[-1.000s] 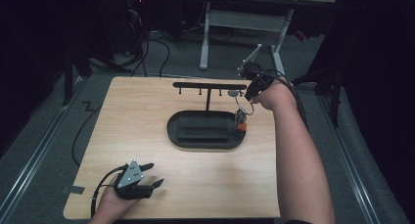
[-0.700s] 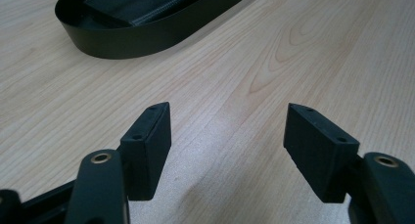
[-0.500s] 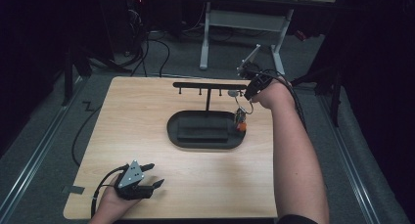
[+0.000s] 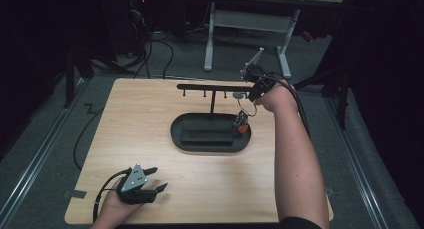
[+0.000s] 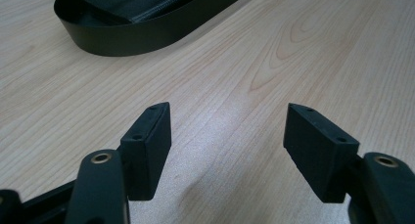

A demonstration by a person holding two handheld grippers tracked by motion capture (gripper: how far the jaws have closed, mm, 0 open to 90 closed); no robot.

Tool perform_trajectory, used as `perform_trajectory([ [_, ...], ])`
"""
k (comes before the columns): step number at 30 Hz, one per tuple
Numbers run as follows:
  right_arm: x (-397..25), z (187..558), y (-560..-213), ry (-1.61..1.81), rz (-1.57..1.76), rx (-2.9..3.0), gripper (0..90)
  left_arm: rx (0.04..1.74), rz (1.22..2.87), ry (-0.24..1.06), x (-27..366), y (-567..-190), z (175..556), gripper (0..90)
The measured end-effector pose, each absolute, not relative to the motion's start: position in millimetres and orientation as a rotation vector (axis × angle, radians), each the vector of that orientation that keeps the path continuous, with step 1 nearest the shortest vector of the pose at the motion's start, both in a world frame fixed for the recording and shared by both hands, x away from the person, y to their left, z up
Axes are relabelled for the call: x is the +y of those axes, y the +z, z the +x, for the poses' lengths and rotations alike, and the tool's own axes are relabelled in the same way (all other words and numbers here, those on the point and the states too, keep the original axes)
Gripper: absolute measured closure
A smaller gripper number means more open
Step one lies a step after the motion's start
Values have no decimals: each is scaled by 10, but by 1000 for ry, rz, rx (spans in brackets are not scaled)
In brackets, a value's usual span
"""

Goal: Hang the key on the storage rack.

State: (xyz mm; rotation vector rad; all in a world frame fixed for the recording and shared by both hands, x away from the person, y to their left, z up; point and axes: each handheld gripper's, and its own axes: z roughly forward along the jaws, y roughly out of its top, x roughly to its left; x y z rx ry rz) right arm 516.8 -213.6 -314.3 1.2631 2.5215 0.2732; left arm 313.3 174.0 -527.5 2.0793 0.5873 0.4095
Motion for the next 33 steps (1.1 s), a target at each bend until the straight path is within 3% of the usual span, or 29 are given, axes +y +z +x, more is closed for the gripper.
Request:
perform_trajectory([
  [11,-2092,5029,-3064,333,1246,2463,783,601,2073,387,1721,-5271,3143,354],
  [33,-2239,4591,-3236,534,1309,2359,459,626,2039,322,1729,-5227,3107,342],
])
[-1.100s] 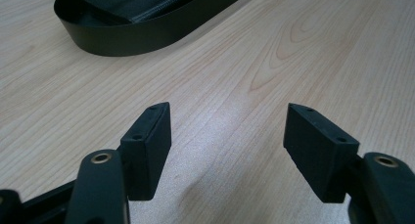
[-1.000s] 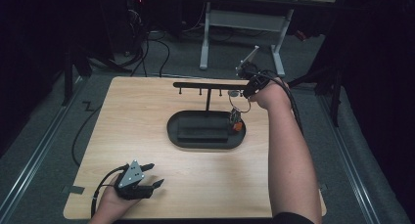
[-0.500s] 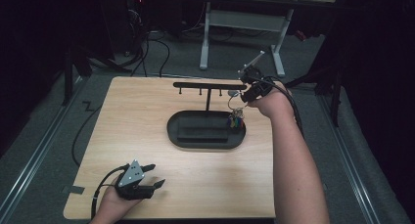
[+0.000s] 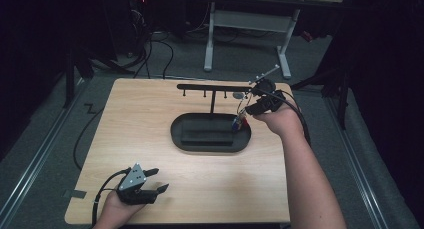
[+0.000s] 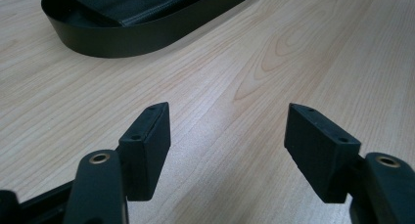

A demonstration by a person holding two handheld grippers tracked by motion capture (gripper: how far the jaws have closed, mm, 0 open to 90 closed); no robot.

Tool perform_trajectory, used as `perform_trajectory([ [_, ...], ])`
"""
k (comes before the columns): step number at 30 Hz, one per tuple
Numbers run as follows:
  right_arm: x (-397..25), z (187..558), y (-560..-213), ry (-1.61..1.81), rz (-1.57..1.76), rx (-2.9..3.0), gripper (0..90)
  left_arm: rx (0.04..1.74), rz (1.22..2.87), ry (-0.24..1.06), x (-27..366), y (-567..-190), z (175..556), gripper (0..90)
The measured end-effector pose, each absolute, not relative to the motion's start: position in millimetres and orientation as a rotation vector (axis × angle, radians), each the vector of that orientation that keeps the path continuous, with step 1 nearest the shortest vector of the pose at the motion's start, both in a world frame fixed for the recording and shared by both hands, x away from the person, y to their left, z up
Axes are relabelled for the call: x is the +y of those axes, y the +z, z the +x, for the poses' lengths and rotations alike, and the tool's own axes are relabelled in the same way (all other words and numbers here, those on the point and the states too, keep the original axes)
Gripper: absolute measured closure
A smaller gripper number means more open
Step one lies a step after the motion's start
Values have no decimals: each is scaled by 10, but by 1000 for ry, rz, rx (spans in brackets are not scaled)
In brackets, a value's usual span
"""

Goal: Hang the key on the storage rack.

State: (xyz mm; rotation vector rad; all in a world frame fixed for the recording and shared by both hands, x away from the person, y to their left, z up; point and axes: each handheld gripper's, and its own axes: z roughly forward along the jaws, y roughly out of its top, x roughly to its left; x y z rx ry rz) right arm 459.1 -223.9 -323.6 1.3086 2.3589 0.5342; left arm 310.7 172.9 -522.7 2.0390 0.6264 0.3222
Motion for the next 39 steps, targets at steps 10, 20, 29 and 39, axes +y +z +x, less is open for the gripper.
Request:
perform_trajectory([
  [10,-2280,4307,-3332,690,1308,2262,359,621,2058,341,1704,-5231,3091,309],
  [20,-2462,3816,-3834,811,1295,2167,345,623,2068,339,1696,-5231,3084,307],
  [29,-2582,3275,-4527,922,1270,2112,328,618,2070,334,1654,-5237,3090,309],
  [39,-2643,2653,-5012,1083,1289,2006,300,575,2073,337,1593,-5195,2998,319],
])
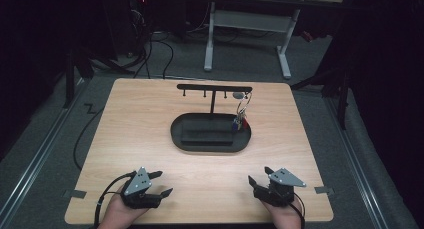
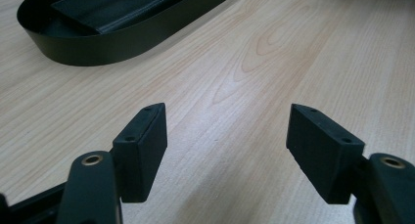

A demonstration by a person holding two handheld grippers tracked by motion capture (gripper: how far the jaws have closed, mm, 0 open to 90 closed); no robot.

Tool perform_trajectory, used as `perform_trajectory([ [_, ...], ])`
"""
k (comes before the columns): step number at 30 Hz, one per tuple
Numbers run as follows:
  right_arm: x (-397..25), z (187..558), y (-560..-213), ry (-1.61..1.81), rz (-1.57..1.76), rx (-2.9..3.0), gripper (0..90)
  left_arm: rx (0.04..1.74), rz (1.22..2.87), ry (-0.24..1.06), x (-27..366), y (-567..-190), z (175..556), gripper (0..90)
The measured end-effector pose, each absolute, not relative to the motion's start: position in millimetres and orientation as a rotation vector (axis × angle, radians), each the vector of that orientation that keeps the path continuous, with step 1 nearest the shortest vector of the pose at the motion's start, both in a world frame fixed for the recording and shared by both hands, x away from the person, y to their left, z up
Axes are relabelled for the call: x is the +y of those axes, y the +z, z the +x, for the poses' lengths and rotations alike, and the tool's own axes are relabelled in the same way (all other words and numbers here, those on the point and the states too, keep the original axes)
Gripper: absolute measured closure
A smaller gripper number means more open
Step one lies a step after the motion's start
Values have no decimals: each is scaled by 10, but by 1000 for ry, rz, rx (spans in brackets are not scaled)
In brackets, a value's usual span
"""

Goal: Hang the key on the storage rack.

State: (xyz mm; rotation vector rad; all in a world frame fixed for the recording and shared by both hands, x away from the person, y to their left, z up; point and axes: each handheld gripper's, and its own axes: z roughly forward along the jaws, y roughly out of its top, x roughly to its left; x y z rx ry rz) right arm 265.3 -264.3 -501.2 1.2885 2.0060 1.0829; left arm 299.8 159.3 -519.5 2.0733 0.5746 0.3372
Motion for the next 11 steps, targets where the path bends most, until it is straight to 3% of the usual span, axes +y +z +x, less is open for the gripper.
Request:
perform_trajectory([
  [11,-2616,2610,-5101,1105,1267,2045,306,580,2094,347,1576,-5188,2994,339],
])
